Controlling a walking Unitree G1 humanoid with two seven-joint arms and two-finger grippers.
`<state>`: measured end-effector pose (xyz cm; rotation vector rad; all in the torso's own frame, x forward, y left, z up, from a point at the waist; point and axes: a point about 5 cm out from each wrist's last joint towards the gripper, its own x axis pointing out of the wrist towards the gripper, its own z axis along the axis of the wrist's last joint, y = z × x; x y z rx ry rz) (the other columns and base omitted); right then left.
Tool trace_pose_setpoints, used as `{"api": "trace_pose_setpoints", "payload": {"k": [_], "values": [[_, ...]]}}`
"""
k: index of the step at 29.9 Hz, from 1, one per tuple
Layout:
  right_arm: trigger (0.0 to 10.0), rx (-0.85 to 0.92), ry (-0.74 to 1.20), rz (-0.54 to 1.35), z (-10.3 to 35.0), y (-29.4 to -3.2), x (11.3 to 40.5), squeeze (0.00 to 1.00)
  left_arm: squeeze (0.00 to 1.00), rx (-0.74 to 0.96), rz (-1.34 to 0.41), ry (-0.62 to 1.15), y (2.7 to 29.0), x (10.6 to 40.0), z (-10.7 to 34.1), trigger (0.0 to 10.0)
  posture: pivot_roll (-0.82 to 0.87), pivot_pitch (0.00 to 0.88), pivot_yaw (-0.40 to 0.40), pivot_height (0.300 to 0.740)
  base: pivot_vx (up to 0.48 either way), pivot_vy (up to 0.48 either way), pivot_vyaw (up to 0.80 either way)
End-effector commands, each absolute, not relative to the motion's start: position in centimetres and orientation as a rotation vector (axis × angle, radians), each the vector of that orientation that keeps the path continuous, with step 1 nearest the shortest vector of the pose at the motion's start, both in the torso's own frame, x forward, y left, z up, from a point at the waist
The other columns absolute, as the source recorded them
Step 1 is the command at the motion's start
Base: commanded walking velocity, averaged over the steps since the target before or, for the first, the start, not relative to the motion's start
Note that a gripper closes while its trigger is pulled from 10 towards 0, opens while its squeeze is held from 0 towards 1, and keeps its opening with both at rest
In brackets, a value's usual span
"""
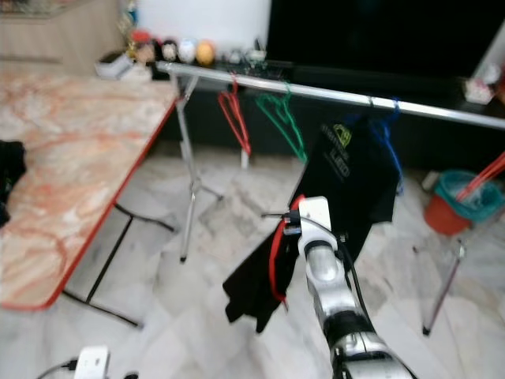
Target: Hang hanger
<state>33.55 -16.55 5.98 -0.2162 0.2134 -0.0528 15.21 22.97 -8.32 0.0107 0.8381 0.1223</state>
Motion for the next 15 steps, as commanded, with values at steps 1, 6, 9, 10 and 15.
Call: {"api": "trace_pose_setpoints", "payload": {"k": [1, 6, 9, 10, 15], "values": [[10.0, -0.202, 0.181, -0.082, 6.71, -17.25, 33.91, 0.0, 0.0, 0.006, 0.107, 0.839, 22.5, 15.32, -8.38, 10.0, 0.03, 0.0, -0.016, 0.74, 0.0, -0.255, 0.0], [10.0, -0.194, 0.146, -0.062, 6.95, -16.83, 33.89, 0.0, 0.0, 0.007, 0.11, 0.815, 22.56, 15.7, -8.15, 10.0, 0.05, 0.0, -0.032, 0.74, 0.0, -0.261, 0.0], [10.0, -0.192, 0.144, -0.062, 6.98, -16.81, 33.9, 0.0, 0.0, 0.006, 0.11, 0.818, 22.54, 15.67, -8.18, 10.0, 0.06, 0.0, -0.031, 0.74, 0.0, -0.284, 0.0], [10.0, -0.182, 0.152, -0.074, 6.99, -16.91, 33.98, 0.0, 0.0, 0.006, 0.108, 0.818, 22.51, 15.69, -8.18, 10.0, 0.05, 0.0, -0.028, 0.74, 0.0, -0.289, 0.0], [10.0, -0.169, 0.174, -0.086, 6.67, -17.01, 33.9, 0.0, 0.0, 0.004, 0.109, 0.816, 22.43, 15.69, -8.19, 10.0, 0.08, 0.0, -0.037, 0.74, 0.0, -0.299, -0.46]]}}
